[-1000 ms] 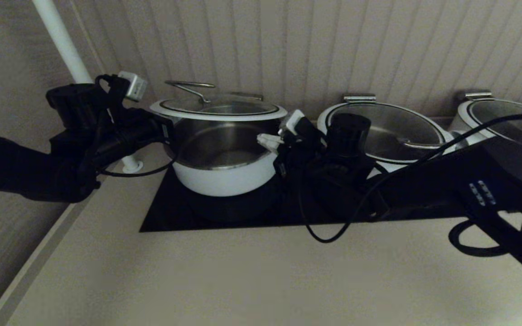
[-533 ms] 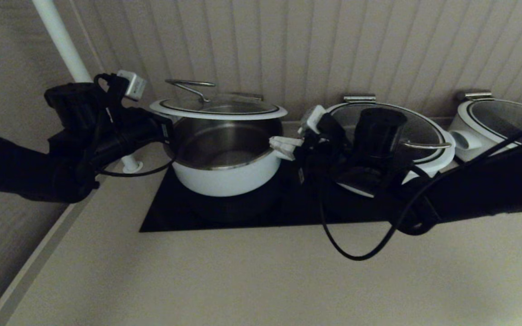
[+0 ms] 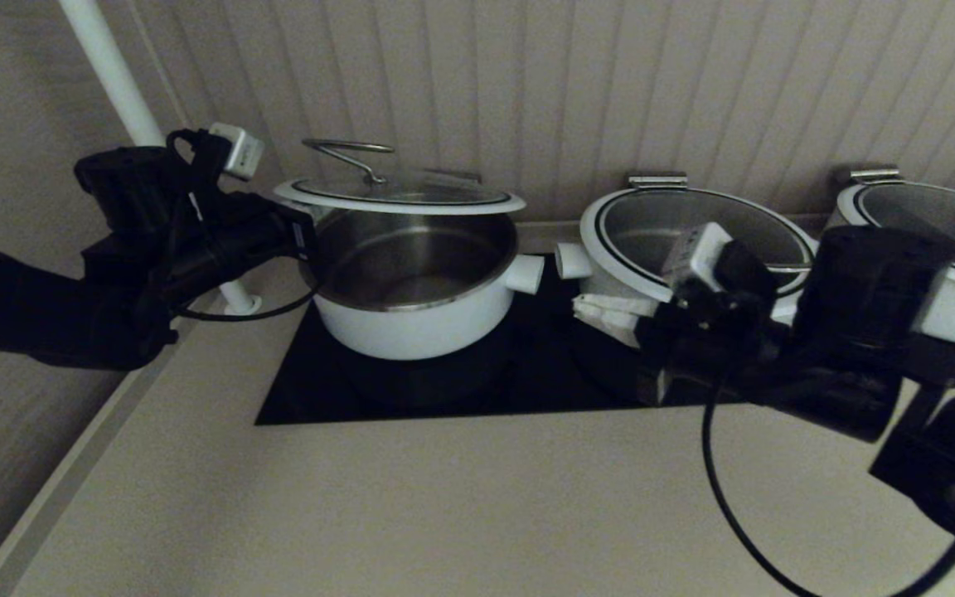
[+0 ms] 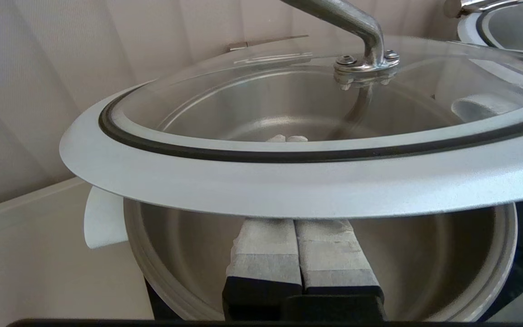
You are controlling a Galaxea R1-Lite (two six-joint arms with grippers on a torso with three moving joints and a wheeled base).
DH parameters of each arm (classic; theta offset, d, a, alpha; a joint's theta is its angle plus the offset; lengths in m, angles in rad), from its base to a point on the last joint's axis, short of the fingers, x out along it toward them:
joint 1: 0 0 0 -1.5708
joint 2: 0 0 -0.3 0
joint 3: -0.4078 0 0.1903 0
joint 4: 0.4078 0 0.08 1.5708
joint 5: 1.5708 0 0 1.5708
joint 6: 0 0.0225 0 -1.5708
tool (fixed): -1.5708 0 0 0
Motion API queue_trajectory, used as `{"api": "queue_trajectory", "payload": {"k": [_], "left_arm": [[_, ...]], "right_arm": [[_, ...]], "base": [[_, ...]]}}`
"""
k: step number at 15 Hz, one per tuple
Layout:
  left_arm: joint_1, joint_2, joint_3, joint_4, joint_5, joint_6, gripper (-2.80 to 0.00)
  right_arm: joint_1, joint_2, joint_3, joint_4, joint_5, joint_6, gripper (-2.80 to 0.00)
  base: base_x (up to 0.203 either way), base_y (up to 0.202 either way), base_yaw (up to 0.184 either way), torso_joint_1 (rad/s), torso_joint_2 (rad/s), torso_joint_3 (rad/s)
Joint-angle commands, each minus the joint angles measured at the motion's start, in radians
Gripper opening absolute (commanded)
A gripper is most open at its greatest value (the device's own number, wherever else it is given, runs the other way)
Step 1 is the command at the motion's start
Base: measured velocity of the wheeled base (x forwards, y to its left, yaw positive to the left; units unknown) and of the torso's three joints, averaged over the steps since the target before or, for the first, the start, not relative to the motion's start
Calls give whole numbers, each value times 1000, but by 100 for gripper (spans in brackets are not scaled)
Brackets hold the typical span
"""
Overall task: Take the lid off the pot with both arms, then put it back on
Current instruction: Open the pot lid completely
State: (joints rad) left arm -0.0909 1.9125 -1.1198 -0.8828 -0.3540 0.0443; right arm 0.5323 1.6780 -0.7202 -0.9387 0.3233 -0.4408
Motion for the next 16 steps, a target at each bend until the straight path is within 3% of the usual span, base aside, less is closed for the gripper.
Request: {"api": "queue_trajectory", "payload": {"k": [1, 3, 6, 14, 16], "left_arm": [[0, -12, 2, -4, -2, 0, -280], [0, -17, 2, -4, -2, 0, -280], [2, -21, 2, -4, -2, 0, -280], [11, -21, -2, -5, -2, 0, -280], [11, -20, -2, -5, -2, 0, -280]], "right_arm": [[-58, -158, 149, -6, -91, -2, -280], [-119, -225, 236, -6, -164, 7, -280], [-136, -286, 345, -6, -342, 33, -280], [-161, -420, 678, -6, -513, 246, -280], [-194, -486, 716, 56, -562, 265, -280]], "base": [[0, 0, 0, 0, 0, 0], [0, 0, 0, 0, 0, 0], [0, 0, 0, 0, 0, 0], [0, 0, 0, 0, 0, 0], [0, 0, 0, 0, 0, 0]]}}
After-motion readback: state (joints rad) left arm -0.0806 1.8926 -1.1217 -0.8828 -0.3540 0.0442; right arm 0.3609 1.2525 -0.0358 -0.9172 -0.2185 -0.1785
